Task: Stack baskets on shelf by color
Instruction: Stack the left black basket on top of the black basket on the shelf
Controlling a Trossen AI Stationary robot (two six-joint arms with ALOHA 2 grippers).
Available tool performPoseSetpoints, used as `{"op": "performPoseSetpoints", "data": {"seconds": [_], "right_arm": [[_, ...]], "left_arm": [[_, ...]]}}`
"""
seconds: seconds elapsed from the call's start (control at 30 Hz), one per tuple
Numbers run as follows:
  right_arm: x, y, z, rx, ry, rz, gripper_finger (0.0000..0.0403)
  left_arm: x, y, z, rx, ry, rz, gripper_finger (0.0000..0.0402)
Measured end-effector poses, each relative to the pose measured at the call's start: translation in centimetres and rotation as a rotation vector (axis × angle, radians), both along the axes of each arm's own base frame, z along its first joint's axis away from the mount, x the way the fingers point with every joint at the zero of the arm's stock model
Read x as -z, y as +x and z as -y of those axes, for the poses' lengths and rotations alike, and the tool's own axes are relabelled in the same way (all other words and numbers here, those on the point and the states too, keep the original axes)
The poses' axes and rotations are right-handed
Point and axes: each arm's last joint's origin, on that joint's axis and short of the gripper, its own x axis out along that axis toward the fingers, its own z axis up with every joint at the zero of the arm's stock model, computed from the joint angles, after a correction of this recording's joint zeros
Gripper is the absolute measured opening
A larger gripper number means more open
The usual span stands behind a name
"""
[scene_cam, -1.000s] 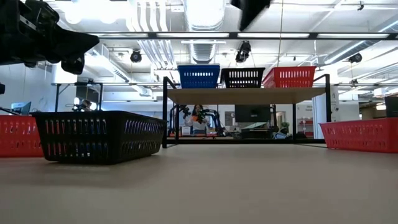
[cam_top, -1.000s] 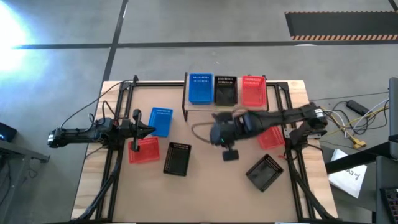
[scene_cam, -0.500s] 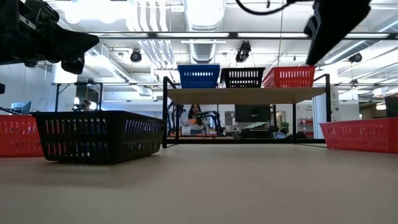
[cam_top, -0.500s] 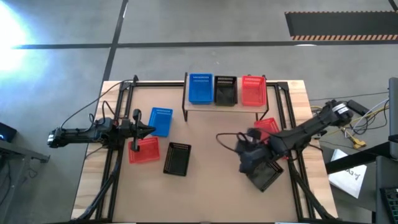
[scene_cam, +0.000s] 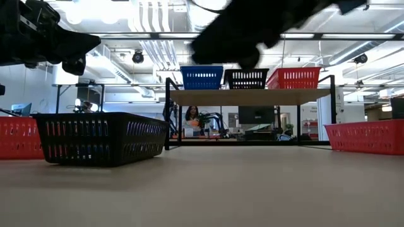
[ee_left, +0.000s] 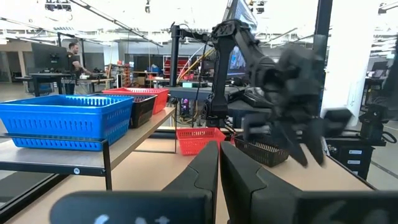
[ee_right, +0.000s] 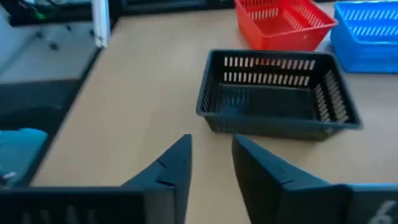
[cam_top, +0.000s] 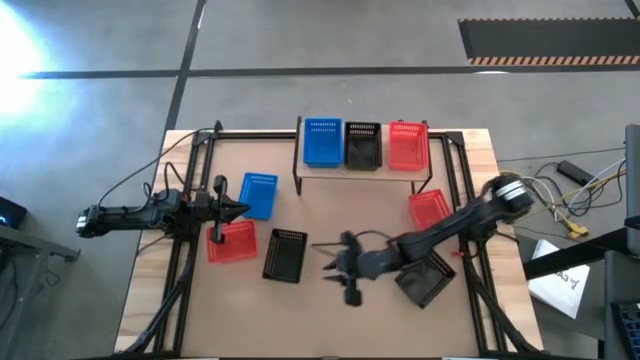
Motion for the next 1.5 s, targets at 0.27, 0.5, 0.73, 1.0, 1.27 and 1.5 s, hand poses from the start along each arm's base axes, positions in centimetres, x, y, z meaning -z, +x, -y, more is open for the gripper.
{"op": "performPoseSetpoints", "data": {"seconds": [0.27, 0.5, 0.73, 1.0, 1.27, 1.5], "right_arm": [[0.0, 9.0, -1.5, -0.023, -0.163, -0.148, 0.0182], [0.7, 14.0, -1.9, -0.013, -0.224, -0.316, 0.0185], [2.6, 16.6, -2.2, -0.001, -0.247, -0.427, 0.0153], [2.0, 16.8, -2.2, 0.031, -0.317, -0.442, 0.0029], [-3.6, 12.2, -4.9, -0.003, -0.494, -0.522, 0.0009], [-10.9, 6.0, -6.0, 0.022, -0.662, -0.538, 0.0009]], "left_arm": [[0.0, 0.0, 0.0, 0.0, -0.001, -0.001, 0.0], [0.0, 0.0, 0.0, 0.0, -0.001, 0.001, 0.0], [0.0, 0.0, 0.0, 0.001, -0.009, -0.002, 0.0], [0.0, 0.0, 0.0, 0.008, -0.059, -0.003, 0.0], [0.6, 0.4, 0.0, 0.02, -0.233, -0.059, 0.0], [1.3, 0.9, 0.0, 0.011, -0.241, -0.134, 0.0]]}}
